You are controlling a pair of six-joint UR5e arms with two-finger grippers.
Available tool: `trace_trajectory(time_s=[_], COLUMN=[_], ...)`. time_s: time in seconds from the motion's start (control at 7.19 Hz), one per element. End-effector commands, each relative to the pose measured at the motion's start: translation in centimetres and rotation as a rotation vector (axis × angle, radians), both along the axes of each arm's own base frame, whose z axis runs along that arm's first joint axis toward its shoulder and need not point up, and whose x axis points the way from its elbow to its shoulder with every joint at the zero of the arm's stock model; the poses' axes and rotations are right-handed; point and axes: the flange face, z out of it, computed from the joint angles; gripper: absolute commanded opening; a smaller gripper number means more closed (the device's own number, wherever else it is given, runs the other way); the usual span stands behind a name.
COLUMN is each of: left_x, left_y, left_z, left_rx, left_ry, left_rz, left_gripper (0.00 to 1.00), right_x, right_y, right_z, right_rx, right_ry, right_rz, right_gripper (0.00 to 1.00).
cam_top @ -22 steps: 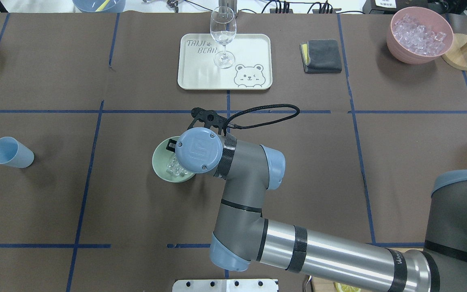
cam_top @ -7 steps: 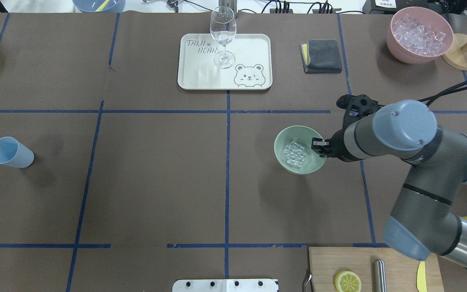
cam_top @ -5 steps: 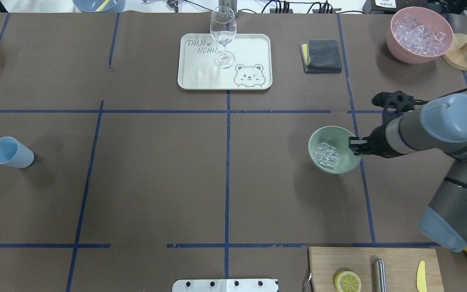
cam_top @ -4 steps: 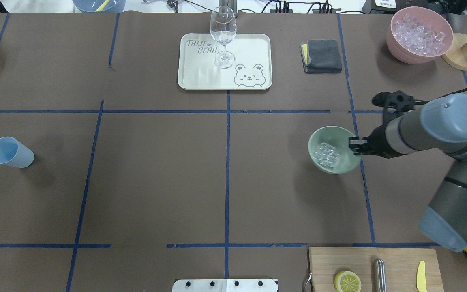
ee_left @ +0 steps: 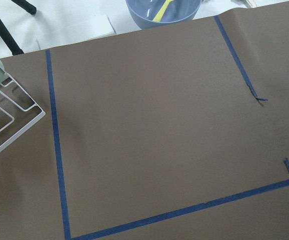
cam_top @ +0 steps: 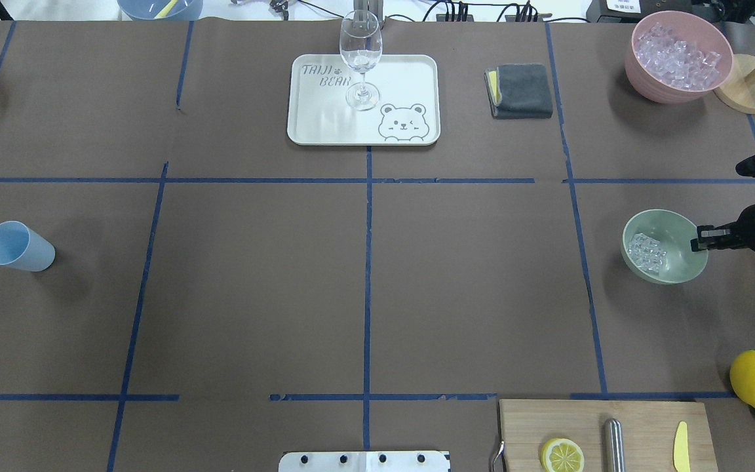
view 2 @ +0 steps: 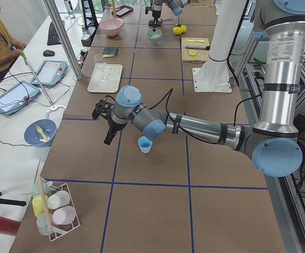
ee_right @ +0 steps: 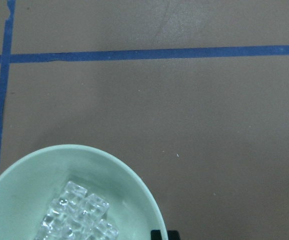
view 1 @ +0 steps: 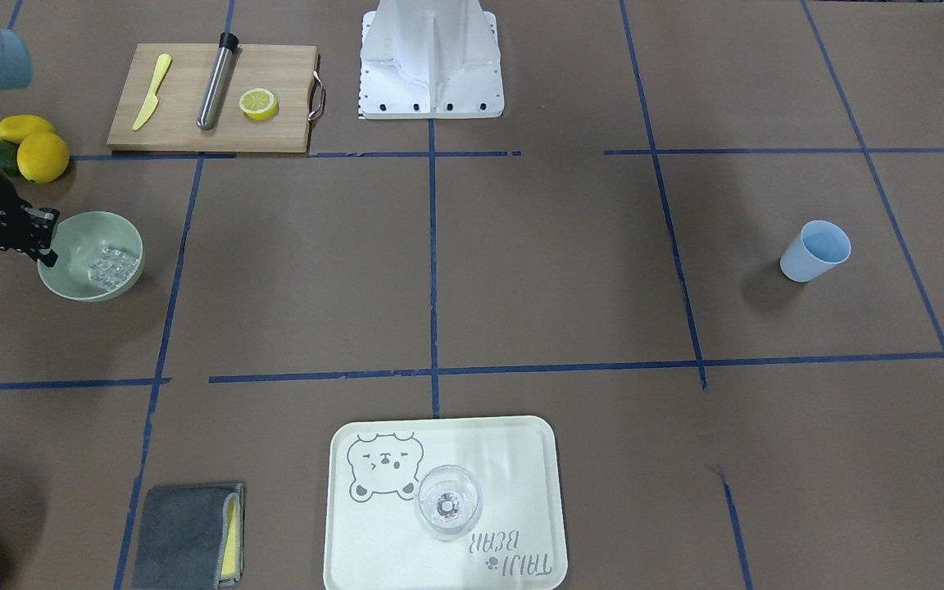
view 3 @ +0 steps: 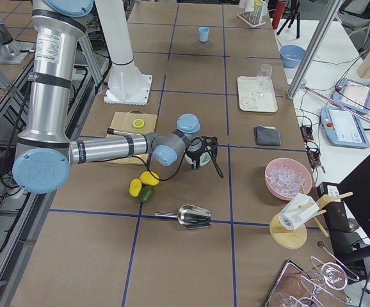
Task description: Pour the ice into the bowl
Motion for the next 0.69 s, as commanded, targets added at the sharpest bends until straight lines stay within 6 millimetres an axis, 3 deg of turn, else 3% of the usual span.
trace_trajectory(time_s=[0.0, 0.28, 0.42, 0.56], left_x=[-0.05, -0.05, -0.06, -0.07], left_y=[0.02, 0.02, 0.00, -0.01], left_z=[0.00, 0.00, 0.08, 0.09], left_rx=[0.003, 0.003, 0.001, 0.001], left_ry=[-0.004, -0.004, -0.006, -0.007], left_rz=[-0.004, -0.004, -0.005, -0.006], left_gripper=[1.00, 1.00, 1.00, 1.00], right_x=[-0.42, -0.56, -0.60, -0.60], right_y=[-0.33, -0.55, -0.60, -0.62], right_z=[0.59, 0.56, 0.65, 0.87], right_rx=[-0.010, -0.009, -0.007, -0.009], right_ry=[0.003, 0.003, 0.005, 0.007], right_rz=[-0.001, 0.001, -0.003, -0.002], right_gripper=[0.00, 0.04, 0.29, 0.99])
